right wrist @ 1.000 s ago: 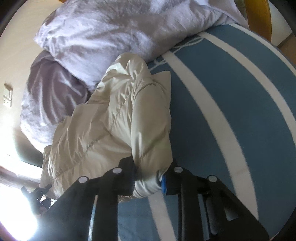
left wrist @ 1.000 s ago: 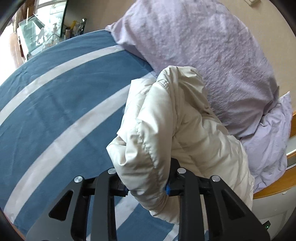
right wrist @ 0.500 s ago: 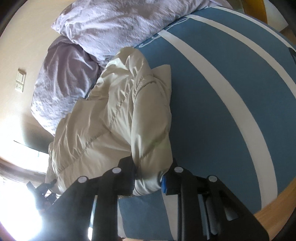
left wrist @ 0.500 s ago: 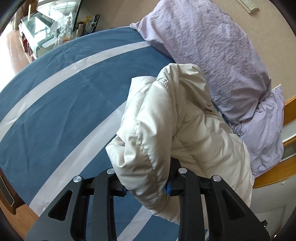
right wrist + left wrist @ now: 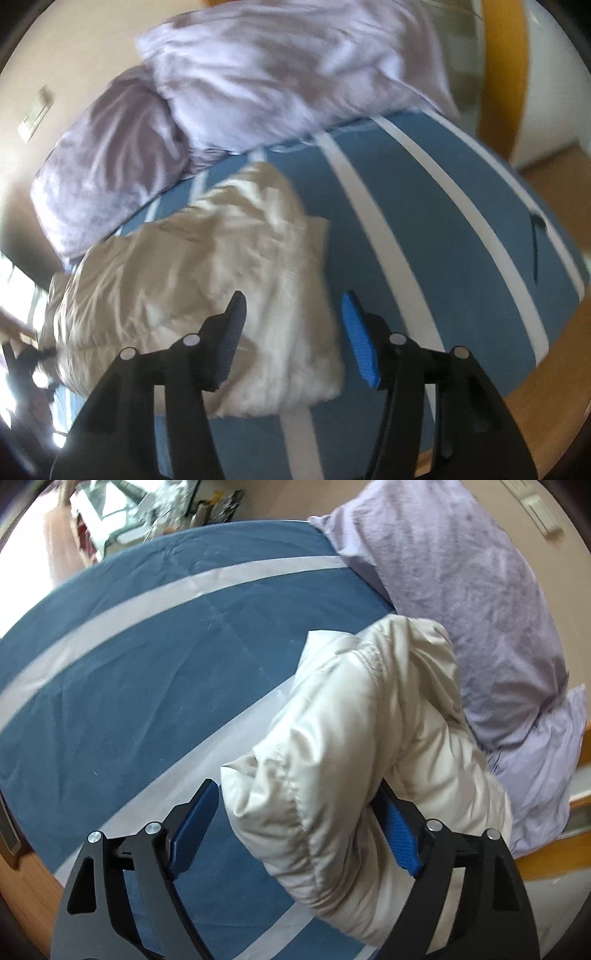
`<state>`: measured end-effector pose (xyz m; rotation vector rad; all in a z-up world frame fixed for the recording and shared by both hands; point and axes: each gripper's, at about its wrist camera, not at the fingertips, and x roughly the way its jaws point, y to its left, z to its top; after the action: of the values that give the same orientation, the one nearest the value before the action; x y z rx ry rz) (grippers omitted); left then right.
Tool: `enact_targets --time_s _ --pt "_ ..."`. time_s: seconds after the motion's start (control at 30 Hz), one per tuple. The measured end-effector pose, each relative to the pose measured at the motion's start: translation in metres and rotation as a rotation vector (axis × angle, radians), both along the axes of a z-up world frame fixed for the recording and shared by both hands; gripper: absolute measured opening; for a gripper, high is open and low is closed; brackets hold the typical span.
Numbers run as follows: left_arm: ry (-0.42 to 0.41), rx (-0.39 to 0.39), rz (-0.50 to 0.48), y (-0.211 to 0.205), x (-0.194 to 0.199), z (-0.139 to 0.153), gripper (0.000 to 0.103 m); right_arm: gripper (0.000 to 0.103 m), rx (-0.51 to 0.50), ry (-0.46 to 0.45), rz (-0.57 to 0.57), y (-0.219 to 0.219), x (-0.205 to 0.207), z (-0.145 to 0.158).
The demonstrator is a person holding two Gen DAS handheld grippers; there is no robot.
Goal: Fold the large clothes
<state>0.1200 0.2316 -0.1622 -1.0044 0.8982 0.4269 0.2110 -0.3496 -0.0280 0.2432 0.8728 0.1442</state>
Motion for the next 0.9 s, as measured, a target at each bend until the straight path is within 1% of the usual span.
enact_targets --time_s 0.03,0.13,0.2,0.3,0.37,0.43,0.47,0.53,0.63,0.73,0.87,0.9 --pt "-0.006 -0.018 0.015 0.001 0.0 -0.002 0.086 0.058 -0.014 -0.008 0.024 0.009 0.001 0.003" --pt "-0.019 -0.058 0.053 0.003 0.002 -0.006 0.087 0.059 -0.069 -0.027 0.13 0.048 0.007 0.006" --pt "-0.027 -0.071 0.073 0.001 0.004 -0.008 0.087 0.059 -0.119 -0.028 0.196 0.073 0.01 0.001" --pt "-0.04 -0.082 0.096 -0.002 0.008 -0.008 0.085 0.059 -0.164 -0.014 0.252 0.098 0.012 -0.009" --pt "-0.064 -0.099 0.113 -0.005 0.01 -0.008 0.078 0.059 -0.188 0.005 0.269 0.107 0.013 -0.018" --pt "-0.083 -0.108 0.129 -0.007 0.011 -0.006 0.066 0.064 -0.235 0.03 0.273 0.116 0.016 -0.033" --pt "-0.093 -0.109 0.135 -0.008 0.011 -0.004 0.063 0.065 -0.255 0.029 0.272 0.119 0.015 -0.037" --pt "-0.115 -0.116 0.136 -0.01 0.013 0.0 0.047 0.067 -0.297 0.006 0.276 0.124 0.011 -0.048" --pt "-0.179 -0.152 0.126 -0.01 0.011 0.011 0.033 0.068 -0.341 -0.02 0.269 0.13 0.009 -0.056" --pt "-0.233 -0.165 0.104 -0.014 0.013 0.027 0.03 0.068 -0.352 -0.022 0.266 0.131 0.009 -0.06" --pt "-0.328 -0.16 0.043 -0.028 0.02 0.059 0.029 0.068 -0.365 -0.02 0.264 0.132 0.012 -0.064" --pt "-0.359 -0.158 0.016 -0.034 0.023 0.071 0.029 0.068 -0.367 -0.019 0.263 0.132 0.012 -0.065"
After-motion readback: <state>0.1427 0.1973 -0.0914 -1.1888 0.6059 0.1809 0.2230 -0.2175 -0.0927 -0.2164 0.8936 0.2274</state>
